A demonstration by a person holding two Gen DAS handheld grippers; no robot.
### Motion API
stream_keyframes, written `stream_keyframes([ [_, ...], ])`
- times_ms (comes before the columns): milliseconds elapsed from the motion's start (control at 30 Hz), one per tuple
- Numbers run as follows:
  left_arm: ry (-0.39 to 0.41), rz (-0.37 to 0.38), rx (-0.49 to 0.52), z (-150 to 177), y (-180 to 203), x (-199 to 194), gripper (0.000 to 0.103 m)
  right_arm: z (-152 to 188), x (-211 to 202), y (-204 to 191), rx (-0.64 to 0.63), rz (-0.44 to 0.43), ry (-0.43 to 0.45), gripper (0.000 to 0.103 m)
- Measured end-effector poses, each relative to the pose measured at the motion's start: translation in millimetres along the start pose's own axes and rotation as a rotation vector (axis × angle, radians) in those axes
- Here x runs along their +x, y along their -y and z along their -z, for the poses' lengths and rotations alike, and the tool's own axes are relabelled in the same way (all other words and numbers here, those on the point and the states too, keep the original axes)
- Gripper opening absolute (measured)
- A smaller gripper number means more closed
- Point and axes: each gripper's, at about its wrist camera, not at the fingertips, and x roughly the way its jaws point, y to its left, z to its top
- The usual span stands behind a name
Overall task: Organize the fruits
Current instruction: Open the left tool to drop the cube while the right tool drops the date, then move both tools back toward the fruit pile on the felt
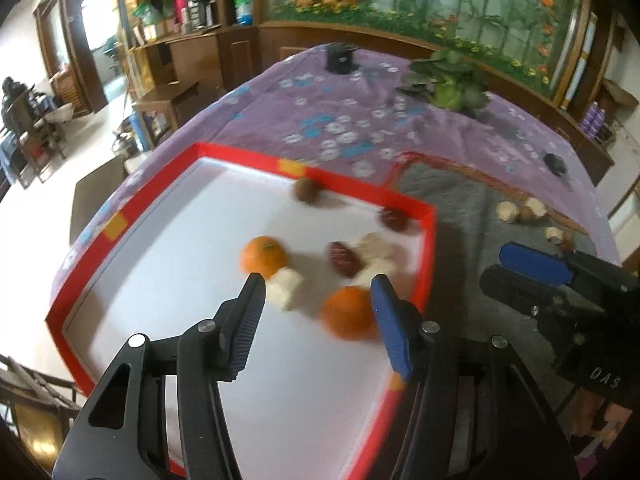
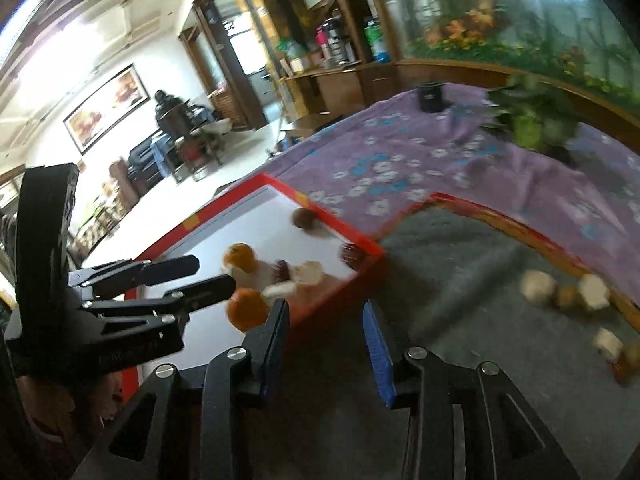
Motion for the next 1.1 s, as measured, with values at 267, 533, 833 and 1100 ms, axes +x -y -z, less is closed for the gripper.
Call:
stream_keyframes([
  [267, -0.001, 0.12, 0.088, -11.1, 73.4, 4.6, 0.055, 32.3, -55.1, 58.3, 0.085, 0.157, 0.022, 0.042],
  [533, -0.066, 0.22, 0.149, -25.6, 136.4, 31.4, 0.055, 51.9, -89.2, 114.0, 0.171, 0.24, 0.039, 0.042],
  [833, -0.107, 0.227, 0.204, -44.9, 174.1, 66.9, 0.055, 52.1, -89.3, 138.2, 0.161, 0.256, 0.025, 0.043],
  [1100, -0.132, 0.216, 0.301, -52.1, 194.1, 102.8, 0.055, 51.2, -83.4, 150.0, 0.155, 0.24, 0.009, 0.043],
])
